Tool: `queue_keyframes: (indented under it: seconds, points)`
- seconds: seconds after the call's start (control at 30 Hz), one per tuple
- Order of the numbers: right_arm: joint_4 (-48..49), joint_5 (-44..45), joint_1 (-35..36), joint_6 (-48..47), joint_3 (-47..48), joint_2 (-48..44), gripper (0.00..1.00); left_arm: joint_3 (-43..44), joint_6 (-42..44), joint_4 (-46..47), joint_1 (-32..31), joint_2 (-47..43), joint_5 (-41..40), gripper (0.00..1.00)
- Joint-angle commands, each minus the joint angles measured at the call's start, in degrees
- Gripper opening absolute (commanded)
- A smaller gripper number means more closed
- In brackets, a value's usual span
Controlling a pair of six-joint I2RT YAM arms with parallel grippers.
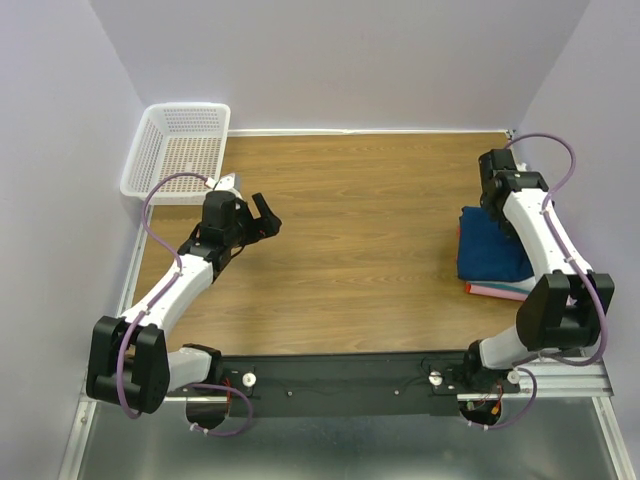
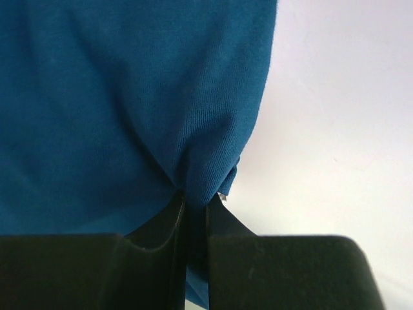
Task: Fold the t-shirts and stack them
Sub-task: Neatly place the folded tshirt to the corner
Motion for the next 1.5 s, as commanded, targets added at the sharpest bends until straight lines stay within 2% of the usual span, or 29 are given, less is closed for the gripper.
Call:
queue_keyframes:
  seconds: [0.0, 0.3, 0.5, 0.57, 0.6, 0.63, 1.03, 1.17, 1.27, 1.37, 1.47]
  points:
    - [1.7, 4.6, -3.3, -0.9, 0.0, 2.8, 0.01, -1.0, 1.0, 0.8, 0.6, -0.6, 1.1, 0.98]
    - [3.8, 2.9, -7.0, -1.3, 0.2, 7.5, 0.01, -1.0, 1.1, 0.8, 0.9, -0.3, 0.8, 0.98]
    - [4.8, 5.1, -8.2, -1.5, 0.5, 9.0, 0.03, -1.0, 1.2, 0.9, 1.1, 0.2, 1.3, 0.98]
    - [5.0, 4.8, -8.6, -1.4, 0.4, 9.5, 0.35, -1.0, 1.2, 0.9, 1.1, 0.4, 1.4, 0.98]
    - [5.1, 5.3, -8.7, -1.3, 0.3, 9.9, 0.63, -0.9, 1.2, 0.9, 1.1, 0.4, 1.3, 0.98]
    - [5.2, 5.5, -9.4, -1.1, 0.2, 10.1, 0.99, -0.9, 1.1, 0.8, 1.2, 0.4, 1.4, 0.98]
    - [7.3, 8.5, -12.8, 6.8, 5.1, 6.5, 1.00, -1.0, 0.9, 0.8, 1.2, 0.1, 1.3, 0.98]
    - [10.7, 9.1, -15.4, 13.9, 5.1, 3.9, 1.00, -0.7, 0.9, 0.6, 1.2, -0.6, 1.2, 0.98]
    - [14.6, 2.2, -16.7, 14.7, 4.1, -0.2, 1.00, -0.7, 0.6, 0.6, 1.2, -1.5, 0.8, 0.99]
    - [19.3, -10.3, -16.9, 16.3, 2.6, -4.4, 1.00, -0.1, 0.5, -0.2, 1.2, -1.8, -1.7, 0.98]
    - [23.4, -16.0, -16.9, 17.2, 2.2, -6.7, 1.00, 0.8, -0.1, -2.2, 1.2, -2.6, -3.6, 0.98]
